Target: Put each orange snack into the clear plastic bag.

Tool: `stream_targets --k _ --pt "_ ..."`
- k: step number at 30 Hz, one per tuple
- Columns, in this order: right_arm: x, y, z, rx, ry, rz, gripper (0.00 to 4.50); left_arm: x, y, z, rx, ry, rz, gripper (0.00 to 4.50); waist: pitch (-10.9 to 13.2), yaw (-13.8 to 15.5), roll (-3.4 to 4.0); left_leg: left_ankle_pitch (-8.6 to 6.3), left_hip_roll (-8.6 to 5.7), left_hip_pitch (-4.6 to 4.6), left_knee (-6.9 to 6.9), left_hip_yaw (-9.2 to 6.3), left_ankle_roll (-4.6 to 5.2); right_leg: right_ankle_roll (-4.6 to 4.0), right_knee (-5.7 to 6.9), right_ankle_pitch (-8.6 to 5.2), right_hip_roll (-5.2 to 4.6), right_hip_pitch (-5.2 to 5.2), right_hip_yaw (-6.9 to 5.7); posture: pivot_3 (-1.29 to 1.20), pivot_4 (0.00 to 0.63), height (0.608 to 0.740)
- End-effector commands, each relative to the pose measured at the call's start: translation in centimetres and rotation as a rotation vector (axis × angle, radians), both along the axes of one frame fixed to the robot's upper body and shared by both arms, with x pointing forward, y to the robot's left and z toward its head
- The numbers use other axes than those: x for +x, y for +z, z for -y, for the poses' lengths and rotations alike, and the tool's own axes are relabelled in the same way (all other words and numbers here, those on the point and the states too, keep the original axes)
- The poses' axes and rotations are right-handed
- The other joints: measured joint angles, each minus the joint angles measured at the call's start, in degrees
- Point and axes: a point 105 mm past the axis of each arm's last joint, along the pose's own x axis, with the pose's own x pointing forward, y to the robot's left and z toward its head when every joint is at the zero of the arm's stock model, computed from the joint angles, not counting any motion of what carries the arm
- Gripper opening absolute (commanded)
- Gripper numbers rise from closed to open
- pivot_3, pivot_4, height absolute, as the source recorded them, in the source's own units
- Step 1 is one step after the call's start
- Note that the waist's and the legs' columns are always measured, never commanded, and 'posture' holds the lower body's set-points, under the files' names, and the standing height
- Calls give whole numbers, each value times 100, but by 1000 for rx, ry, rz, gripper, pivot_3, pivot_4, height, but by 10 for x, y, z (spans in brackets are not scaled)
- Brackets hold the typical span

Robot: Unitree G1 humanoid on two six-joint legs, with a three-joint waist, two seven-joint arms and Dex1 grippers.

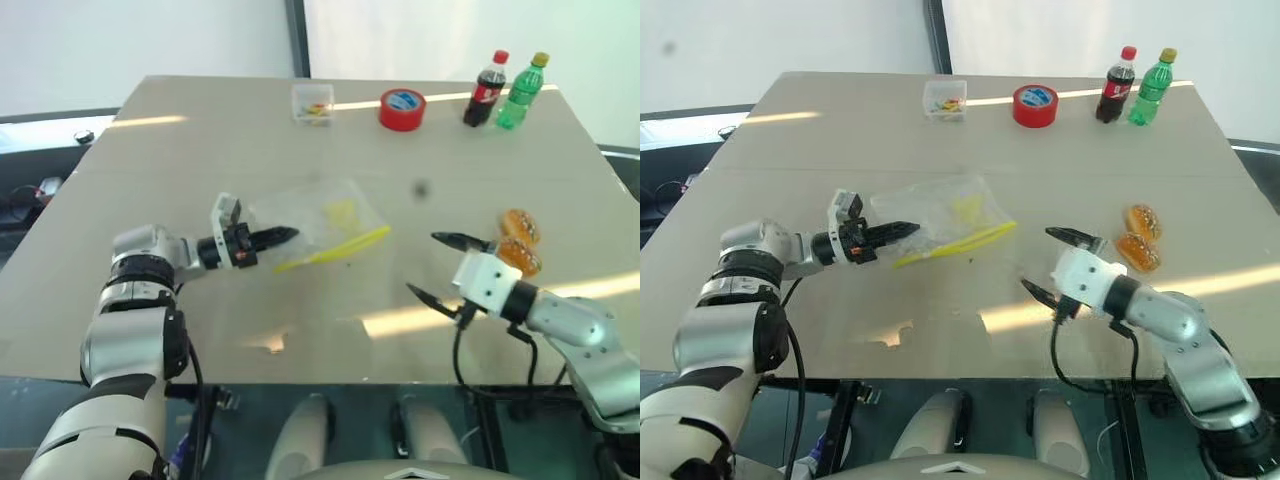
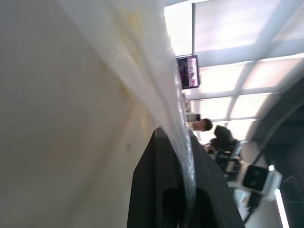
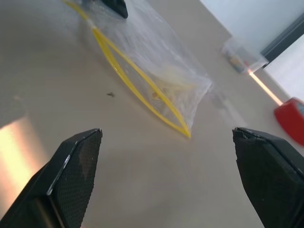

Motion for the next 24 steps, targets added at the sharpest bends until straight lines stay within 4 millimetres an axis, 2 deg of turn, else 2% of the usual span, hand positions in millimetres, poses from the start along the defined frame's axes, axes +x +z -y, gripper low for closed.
stream_targets --k 1,6,10,13,21,24 --pt "17 10 -17 -42 -27 165 4500 -4 44 3 -101 -15 79 60 1 -30 -2 3 1 -3 0 0 -5 0 1 0 0 -4 1 0 150 740" --pt "45 12 -43 -93 -72 324 4500 -13 61 13 -117 -36 117 60 1 -39 -1 20 8 -3 -9 6 -35 -2 0 0 -2 -13 11 0 150 740" --pt "70 27 -55 -95 -142 479 4500 -16 66 17 -103 -46 149 60 1 -33 -1 26 10 -3 -10 12 -45 -4 14 2 -5 -24 23 0 150 740" --pt "84 43 -55 -82 -191 554 4500 -16 64 15 -77 -31 148 60 1 -23 -1 28 9 -4 -15 16 -49 -5 20 2 -5 -34 30 0 150 740" --pt "78 38 -39 -92 -213 545 4500 -15 70 9 -74 8 163 60 0 -32 -2 28 7 -15 -25 43 -49 -5 21 3 -5 -59 60 0 150 740" --pt "76 34 -45 -103 -180 550 4500 -19 69 11 -77 -7 168 60 0 -49 -2 28 7 -14 -24 50 -48 -5 29 3 -5 -63 67 0 150 740"
